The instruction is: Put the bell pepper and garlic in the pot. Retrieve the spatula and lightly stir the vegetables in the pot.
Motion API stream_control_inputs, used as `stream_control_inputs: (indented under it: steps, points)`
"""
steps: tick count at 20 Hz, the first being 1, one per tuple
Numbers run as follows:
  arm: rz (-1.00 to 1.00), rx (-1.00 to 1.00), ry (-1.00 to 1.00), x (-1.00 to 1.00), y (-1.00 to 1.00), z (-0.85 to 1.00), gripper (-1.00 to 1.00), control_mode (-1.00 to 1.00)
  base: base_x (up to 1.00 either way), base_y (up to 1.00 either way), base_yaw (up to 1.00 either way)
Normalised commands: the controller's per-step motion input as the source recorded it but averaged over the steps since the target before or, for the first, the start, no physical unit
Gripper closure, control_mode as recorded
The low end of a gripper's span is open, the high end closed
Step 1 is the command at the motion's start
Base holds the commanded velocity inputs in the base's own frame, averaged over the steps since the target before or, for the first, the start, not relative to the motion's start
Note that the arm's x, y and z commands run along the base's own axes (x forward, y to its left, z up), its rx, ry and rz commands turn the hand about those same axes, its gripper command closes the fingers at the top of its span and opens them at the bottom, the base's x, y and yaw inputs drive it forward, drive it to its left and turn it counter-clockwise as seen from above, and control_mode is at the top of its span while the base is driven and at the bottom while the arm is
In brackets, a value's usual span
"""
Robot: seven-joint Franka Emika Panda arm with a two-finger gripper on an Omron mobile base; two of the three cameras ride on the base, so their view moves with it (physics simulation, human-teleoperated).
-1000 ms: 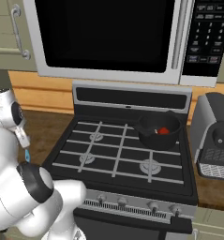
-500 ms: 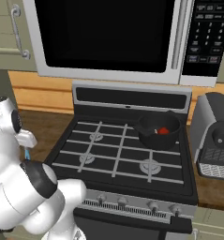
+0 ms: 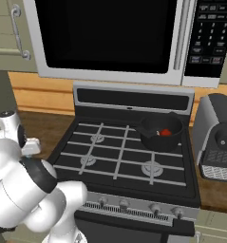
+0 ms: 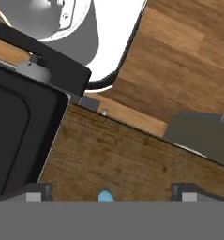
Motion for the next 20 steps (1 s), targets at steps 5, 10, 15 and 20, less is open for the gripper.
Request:
stream_control_inputs:
  steps: [5, 10, 15, 20]
  points:
    - [0.33, -0.01, -0.07, 0.12, 0.09, -0.32, -1.00, -1.00, 0.00, 0.00, 0.00]
    - [0.20, 0.00, -0.07, 0.12, 0.16, -0.30, -1.00, -1.00, 0.00, 0.00, 0.00]
    - [0.03, 0.00, 0.00, 0.24, 0.16, -0.14, -1.00, -1.00, 0.00, 0.00, 0.00]
    - [0.00, 0.00, 0.00, 0.31, 0.13, -0.13, -1.00, -1.00, 0.00, 0.00, 0.00]
